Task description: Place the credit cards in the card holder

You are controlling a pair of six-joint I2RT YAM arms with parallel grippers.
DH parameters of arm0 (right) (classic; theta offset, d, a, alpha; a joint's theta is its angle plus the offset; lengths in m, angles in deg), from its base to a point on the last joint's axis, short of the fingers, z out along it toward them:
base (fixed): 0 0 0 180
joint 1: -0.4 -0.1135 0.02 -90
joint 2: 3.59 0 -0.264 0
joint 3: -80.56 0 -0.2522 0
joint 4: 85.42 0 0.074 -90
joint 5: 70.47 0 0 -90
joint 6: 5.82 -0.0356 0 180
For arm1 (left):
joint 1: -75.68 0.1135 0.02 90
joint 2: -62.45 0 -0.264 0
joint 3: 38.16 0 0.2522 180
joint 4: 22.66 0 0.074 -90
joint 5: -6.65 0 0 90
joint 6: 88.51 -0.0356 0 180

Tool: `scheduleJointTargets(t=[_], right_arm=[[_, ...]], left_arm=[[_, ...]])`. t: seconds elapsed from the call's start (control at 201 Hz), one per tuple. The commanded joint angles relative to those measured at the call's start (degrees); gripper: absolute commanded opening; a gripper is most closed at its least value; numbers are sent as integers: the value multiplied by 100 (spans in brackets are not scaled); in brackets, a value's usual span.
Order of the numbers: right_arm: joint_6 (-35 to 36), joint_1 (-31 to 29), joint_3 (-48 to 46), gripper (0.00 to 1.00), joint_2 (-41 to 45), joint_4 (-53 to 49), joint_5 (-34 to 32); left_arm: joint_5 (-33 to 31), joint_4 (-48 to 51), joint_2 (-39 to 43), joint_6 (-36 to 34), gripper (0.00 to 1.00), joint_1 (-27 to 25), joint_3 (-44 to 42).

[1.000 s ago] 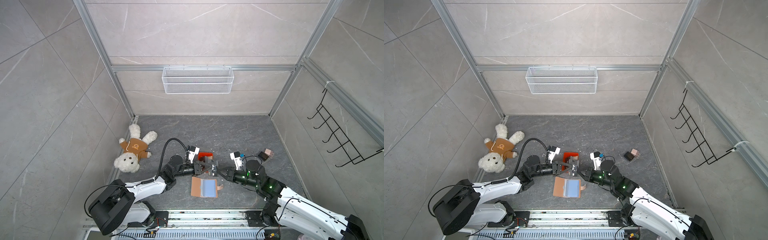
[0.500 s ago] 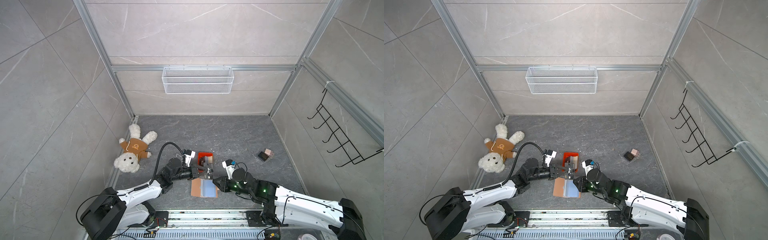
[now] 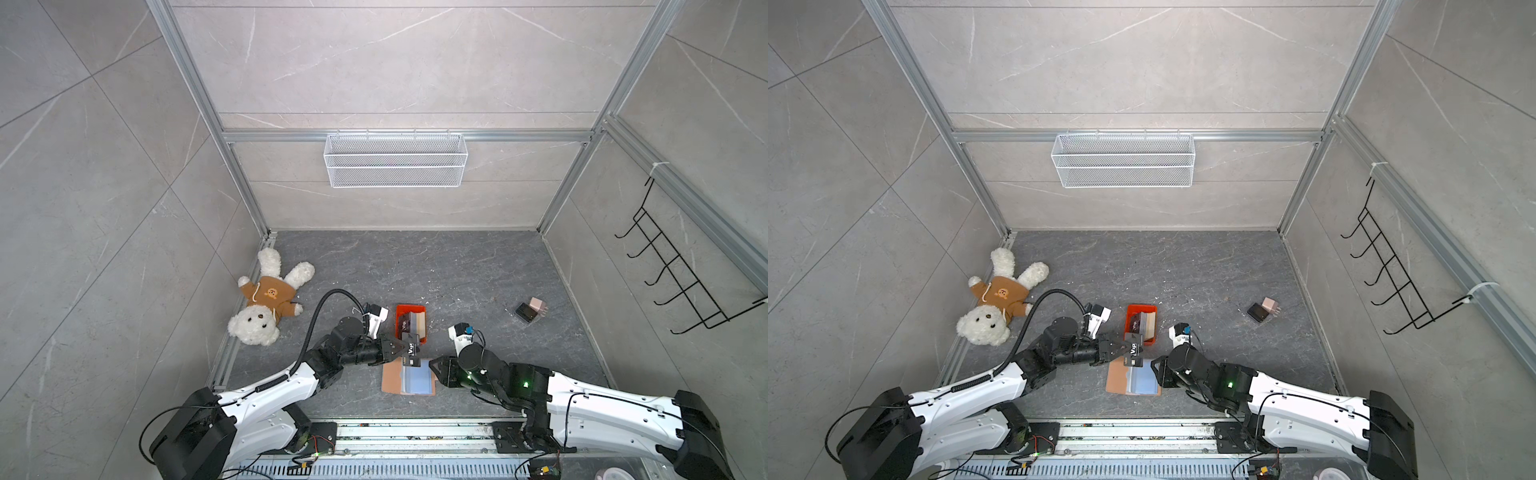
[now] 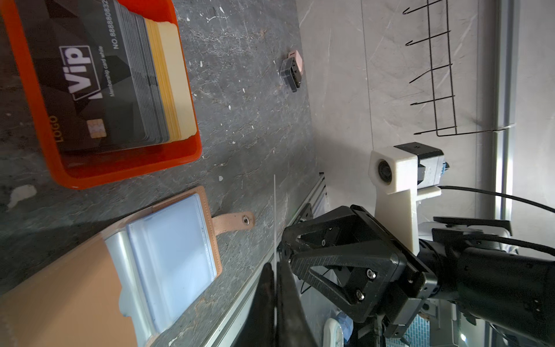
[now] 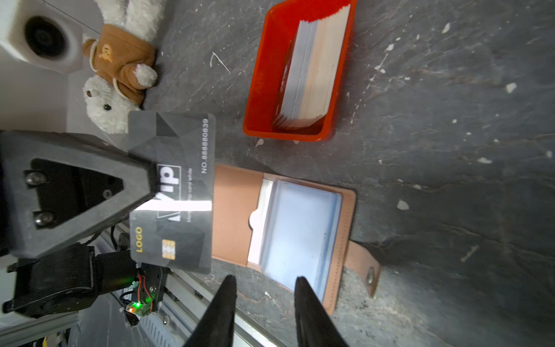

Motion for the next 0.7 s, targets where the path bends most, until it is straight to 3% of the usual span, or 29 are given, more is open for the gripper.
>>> scheduleJointTargets(t=[0.0,0.333,0.697], right_arm=[[-136,-30,171,39,-120,-377,-250],[-131,-62,326,31,-977,-159,35],[-532,-62,448,25,-2075,-240,-184]], left_arm=[[178,470,90,-422,0,-28,239],[82,355,44,-460,0,-33,29],[-240,143,-32,-433,0,-35,-299]])
